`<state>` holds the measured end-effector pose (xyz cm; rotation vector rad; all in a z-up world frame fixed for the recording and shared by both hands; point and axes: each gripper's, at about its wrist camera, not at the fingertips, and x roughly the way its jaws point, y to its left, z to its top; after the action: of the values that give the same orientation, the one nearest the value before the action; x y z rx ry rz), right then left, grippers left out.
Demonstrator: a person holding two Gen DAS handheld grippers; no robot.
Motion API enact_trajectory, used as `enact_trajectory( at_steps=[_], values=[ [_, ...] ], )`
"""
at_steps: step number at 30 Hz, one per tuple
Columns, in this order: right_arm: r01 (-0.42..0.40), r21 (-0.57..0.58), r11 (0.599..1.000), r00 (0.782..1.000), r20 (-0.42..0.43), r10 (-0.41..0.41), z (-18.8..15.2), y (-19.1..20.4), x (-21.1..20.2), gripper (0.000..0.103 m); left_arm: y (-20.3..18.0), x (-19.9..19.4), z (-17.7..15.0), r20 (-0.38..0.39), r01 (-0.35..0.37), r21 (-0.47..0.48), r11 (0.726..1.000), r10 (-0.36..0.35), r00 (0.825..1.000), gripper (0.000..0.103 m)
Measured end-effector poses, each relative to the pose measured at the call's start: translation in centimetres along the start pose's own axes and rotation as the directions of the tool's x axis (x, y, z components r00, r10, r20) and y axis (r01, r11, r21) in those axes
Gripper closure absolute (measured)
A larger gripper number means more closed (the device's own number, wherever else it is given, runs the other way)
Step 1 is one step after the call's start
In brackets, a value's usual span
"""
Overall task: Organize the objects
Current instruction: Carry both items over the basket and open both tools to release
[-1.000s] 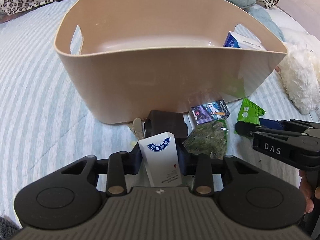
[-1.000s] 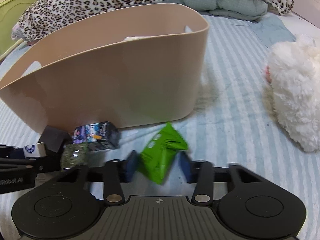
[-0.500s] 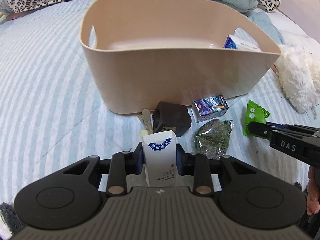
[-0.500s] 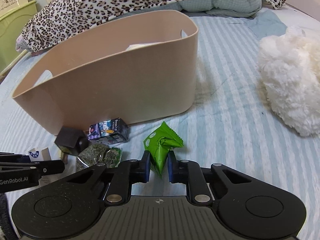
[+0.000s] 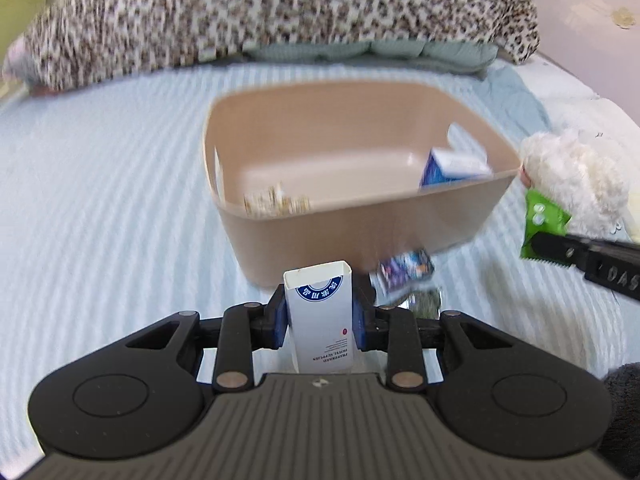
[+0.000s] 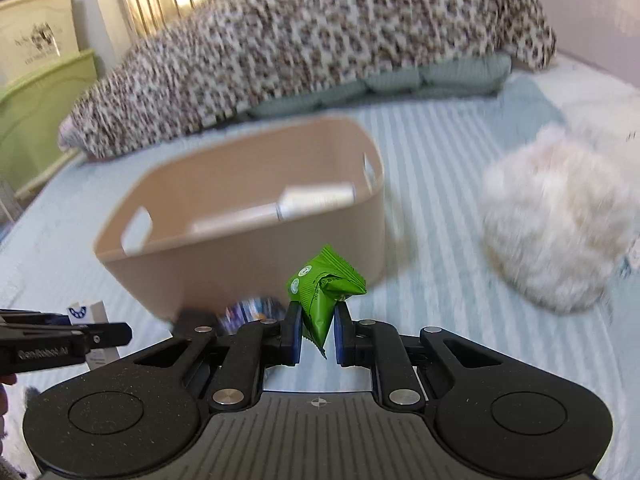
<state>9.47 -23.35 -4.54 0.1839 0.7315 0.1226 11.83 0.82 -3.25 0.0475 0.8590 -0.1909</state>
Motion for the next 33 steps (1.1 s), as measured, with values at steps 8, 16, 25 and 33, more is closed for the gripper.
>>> enact_trajectory(
  at_steps=[8, 16, 25, 33],
  values=[
    [-0.030, -0.052, 0.998, 0.989, 0.146, 0.038, 4.9, 1.5, -1.9, 0.089, 0.3, -1.7, 4.0, 0.119, -0.016, 0.026, 1.000, 0.012, 0.993, 0.070],
    [0.001, -0.100, 0.995, 0.982, 0.191, 0.018, 8.9, 2.7, 0.4, 0.089, 0.2, 2.1, 7.9, 0.141, -0.052, 0.033, 0.998, 0.046, 0.989, 0.070],
    [0.021, -0.090, 0.996, 0.996, 0.091, -0.013, 9.9, 2.5, 6.4, 0.089, 0.5, 8.9, 9.7, 0.030, -0.100, 0.030, 0.995, 0.099, 0.995, 0.070],
    [0.030, -0.112, 0.993, 0.999, -0.035, -0.034, 8.4, 2.8, 10.5, 0.089, 0.4, 12.3, 8.5, -0.068, -0.111, 0.046, 0.993, 0.114, 0.991, 0.068]
  ],
)
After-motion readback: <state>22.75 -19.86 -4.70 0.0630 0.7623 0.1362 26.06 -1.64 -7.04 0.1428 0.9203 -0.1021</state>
